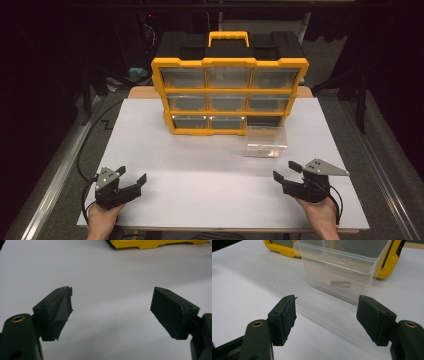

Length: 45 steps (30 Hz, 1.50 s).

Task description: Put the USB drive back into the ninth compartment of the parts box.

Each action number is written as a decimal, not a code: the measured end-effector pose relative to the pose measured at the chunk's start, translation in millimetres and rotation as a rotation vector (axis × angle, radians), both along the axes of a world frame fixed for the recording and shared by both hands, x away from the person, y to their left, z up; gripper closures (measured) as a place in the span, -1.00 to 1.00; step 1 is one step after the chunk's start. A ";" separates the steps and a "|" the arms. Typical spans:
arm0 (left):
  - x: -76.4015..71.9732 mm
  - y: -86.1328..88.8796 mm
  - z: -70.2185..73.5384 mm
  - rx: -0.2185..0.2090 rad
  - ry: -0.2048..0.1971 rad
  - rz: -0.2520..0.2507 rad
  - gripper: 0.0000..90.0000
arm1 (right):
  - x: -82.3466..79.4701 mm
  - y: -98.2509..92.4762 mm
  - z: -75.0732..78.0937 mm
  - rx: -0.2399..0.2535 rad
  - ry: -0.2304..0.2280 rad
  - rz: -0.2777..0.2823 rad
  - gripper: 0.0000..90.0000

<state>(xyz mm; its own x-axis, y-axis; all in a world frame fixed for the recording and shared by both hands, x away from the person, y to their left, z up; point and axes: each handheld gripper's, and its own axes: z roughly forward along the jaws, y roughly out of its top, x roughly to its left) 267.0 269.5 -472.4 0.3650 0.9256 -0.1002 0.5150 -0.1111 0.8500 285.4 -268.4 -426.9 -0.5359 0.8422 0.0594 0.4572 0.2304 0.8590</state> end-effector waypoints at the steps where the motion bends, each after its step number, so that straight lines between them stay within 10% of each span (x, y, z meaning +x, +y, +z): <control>1: 0.0 0.0 -0.1 -0.001 -0.001 0.002 -0.59 | 0.0 -1.2 -0.5 0.003 -0.002 -0.003 -0.31; 45: -0.8 1.5 1.0 -0.023 -0.007 -0.003 -0.59 | -17.2 -57.6 -29.3 0.073 -0.060 -0.139 -0.48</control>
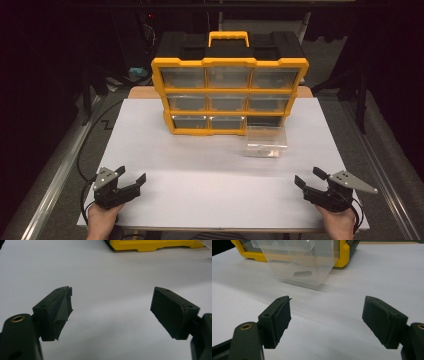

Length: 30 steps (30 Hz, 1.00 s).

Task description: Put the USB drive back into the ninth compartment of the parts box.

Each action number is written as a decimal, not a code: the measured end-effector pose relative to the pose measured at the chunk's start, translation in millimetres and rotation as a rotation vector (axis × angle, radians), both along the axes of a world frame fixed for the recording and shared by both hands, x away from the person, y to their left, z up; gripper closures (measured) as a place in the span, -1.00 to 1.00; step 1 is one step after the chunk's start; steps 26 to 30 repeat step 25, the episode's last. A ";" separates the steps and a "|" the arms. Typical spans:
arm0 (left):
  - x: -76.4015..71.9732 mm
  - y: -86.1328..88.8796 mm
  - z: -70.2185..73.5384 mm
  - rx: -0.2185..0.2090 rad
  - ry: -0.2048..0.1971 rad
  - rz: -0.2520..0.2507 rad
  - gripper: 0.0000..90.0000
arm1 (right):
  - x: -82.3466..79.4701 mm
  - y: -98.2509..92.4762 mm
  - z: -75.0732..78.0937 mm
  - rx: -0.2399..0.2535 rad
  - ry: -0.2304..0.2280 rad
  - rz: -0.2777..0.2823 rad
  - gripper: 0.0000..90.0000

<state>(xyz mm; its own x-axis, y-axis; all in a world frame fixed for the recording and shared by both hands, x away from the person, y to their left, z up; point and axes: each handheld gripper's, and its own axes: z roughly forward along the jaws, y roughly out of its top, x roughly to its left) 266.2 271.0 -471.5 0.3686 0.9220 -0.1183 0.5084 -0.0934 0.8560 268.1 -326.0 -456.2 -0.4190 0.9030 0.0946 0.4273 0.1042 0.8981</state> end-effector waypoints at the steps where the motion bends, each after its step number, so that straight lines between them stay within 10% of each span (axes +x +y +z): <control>1: -0.3 -0.1 0.2 -0.001 0.000 -0.002 -0.59 | -1.6 -1.0 -0.8 0.002 0.000 -0.001 -0.48; 30: -2.1 1.1 0.1 -0.003 -0.003 -0.003 -0.59 | -5.1 -6.9 -3.7 0.041 -0.015 -0.006 -0.52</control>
